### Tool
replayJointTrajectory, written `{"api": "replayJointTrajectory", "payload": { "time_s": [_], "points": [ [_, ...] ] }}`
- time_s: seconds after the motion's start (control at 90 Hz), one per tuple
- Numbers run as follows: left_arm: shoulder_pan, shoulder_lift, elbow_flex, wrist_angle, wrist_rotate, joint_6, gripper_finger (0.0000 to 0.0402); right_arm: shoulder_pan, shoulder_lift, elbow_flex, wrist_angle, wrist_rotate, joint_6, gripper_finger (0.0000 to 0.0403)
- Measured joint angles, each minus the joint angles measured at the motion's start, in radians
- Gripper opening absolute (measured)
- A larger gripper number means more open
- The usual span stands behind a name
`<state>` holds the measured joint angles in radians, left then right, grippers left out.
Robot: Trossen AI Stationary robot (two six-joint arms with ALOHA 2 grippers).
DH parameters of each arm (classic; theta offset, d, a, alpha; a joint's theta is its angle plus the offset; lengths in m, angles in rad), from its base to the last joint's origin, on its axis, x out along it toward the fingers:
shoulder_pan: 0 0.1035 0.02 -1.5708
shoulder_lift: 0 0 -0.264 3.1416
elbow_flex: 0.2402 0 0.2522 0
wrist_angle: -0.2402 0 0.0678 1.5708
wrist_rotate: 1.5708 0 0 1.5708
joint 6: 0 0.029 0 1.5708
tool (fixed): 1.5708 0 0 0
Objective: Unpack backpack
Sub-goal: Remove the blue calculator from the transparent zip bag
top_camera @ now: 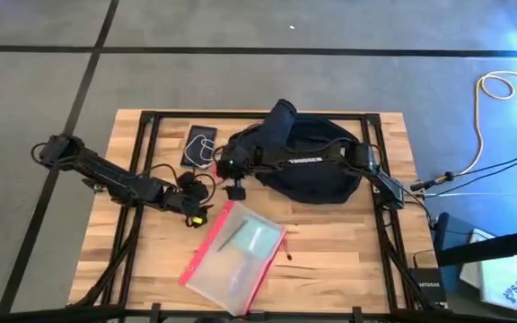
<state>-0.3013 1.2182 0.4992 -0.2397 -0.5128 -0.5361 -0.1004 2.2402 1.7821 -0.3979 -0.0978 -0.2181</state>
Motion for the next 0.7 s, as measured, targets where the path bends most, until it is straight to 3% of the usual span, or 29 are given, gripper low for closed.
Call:
{"api": "replayJointTrajectory", "payload": {
  "time_s": [0.167,0.244,0.356,0.511,0.7],
  "points": [
    [-0.016,0.001,-0.002,0.011,-0.031,-0.004,0.0239,0.111,-0.016,0.0,-0.136,0.142,0.029,0.0305],
    [-0.022,0.005,-0.023,0.047,-0.036,-0.009,0.0239,0.153,-0.022,-0.007,-0.194,0.101,0.031,0.0294],
    [-0.035,0.019,-0.106,0.241,-0.036,-0.034,0.0239,0.195,-0.051,-0.031,-0.181,0.039,0.054,0.0285],
    [-0.066,0.05,-0.23,0.502,-0.011,-0.056,0.0239,0.25,-0.133,-0.058,-0.2,0.188,0.08,0.0277],
    [-0.079,0.061,-0.27,0.575,-0.015,-0.133,0.0239,0.344,-0.221,-0.151,-0.221,0.256,0.114,0.0275]
  ]
}}
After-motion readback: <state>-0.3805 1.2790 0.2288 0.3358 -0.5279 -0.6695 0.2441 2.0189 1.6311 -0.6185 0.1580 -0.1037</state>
